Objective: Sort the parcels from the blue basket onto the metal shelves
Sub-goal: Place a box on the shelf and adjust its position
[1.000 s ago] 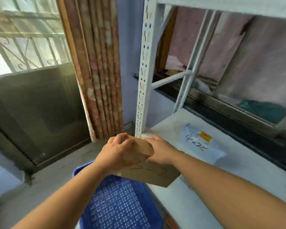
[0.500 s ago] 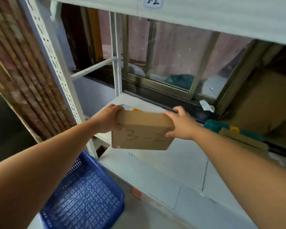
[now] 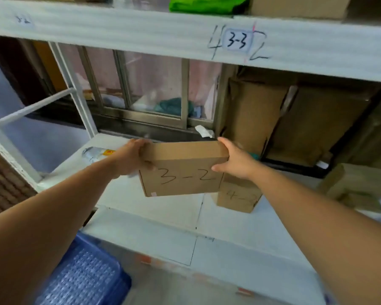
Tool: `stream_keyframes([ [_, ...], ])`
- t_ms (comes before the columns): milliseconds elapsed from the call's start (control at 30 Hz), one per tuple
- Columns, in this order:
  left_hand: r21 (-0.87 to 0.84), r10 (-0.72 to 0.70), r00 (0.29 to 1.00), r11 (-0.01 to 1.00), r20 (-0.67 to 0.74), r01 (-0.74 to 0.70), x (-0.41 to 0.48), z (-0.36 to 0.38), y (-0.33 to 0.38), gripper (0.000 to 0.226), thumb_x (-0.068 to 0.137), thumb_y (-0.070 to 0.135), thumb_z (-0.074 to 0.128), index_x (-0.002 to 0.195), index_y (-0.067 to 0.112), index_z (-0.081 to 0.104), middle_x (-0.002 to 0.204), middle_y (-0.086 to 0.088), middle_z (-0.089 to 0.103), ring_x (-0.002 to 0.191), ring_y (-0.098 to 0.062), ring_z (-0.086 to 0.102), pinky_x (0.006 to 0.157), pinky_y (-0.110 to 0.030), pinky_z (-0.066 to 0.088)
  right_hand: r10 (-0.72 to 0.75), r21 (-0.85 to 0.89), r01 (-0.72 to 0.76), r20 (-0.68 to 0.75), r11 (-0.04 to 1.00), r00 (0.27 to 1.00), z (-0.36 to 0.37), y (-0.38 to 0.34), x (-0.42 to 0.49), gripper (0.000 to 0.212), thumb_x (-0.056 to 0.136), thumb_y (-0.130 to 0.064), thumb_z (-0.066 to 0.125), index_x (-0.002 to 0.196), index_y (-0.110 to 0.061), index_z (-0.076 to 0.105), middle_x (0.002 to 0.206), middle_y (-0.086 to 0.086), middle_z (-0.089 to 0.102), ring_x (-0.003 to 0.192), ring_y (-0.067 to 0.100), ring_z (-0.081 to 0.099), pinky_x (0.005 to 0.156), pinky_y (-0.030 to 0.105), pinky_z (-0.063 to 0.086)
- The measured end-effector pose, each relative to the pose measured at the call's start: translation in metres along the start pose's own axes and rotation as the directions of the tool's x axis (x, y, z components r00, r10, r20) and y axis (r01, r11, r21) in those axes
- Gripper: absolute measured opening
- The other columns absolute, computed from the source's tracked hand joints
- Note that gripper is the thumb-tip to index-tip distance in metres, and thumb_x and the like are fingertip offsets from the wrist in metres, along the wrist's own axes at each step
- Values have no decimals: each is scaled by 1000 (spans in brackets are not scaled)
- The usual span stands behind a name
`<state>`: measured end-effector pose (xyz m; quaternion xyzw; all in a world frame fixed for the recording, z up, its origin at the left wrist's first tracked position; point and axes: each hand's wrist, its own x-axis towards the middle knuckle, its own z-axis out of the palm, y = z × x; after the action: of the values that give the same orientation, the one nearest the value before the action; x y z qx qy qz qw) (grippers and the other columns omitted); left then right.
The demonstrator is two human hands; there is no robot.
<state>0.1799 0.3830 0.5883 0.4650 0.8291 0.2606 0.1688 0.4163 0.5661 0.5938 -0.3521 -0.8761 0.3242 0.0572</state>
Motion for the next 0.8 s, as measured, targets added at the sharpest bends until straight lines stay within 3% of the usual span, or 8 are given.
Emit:
stream_keyframes([
  [167, 110, 46, 999, 993, -30, -42, -12, 29, 41, 73, 68, 15, 82, 132, 22, 47, 123, -7, 43, 111, -26, 46, 93, -39, 44, 31, -89, -31, 3, 996, 1000, -10, 24, -44, 95, 81, -31, 74, 152, -31, 12, 156, 3, 11, 136, 26, 33, 108, 35, 32],
  [333, 167, 78, 997, 983, -16, -74, -21, 23, 73, 75, 68, 20, 83, 133, 21, 45, 129, -8, 40, 111, -25, 46, 94, -38, 45, 64, -38, -66, -48, 997, 997, -31, 31, -83, 93, 82, -29, 74, 152, -30, 12, 150, 6, 33, 131, 25, 40, 104, 35, 38],
  [500, 122, 109, 994, 987, -10, -107, -40, -6, 82, 79, 63, 27, 86, 130, 17, 47, 125, -7, 43, 113, -25, 46, 99, -43, 44, 102, 13, -101, -65, 995, 993, -33, 10, -110, 97, 83, -28, 73, 152, -34, 5, 148, 3, 39, 127, 23, 45, 97, 32, 42],
  [700, 55, 212, 973, 974, 95, -218, -78, -58, 89, 57, 67, 12, 84, 115, 17, 55, 105, -2, 58, 101, -23, 58, 82, -31, 49, 72, 29, -69, -148, 997, 986, -37, -42, -128, 99, 82, -34, 74, 151, -38, 3, 149, 11, 37, 122, 27, 51, 93, 36, 50],
  [800, -36, 182, 980, 983, 83, -179, -92, -87, 88, 57, 72, 9, 81, 114, 25, 46, 98, 6, 54, 97, -18, 55, 70, -21, 44, 45, 151, -11, -224, 989, 974, -43, -66, -135, 96, 80, -32, 76, 151, -35, 11, 151, 9, 35, 129, 27, 45, 101, 38, 44],
])
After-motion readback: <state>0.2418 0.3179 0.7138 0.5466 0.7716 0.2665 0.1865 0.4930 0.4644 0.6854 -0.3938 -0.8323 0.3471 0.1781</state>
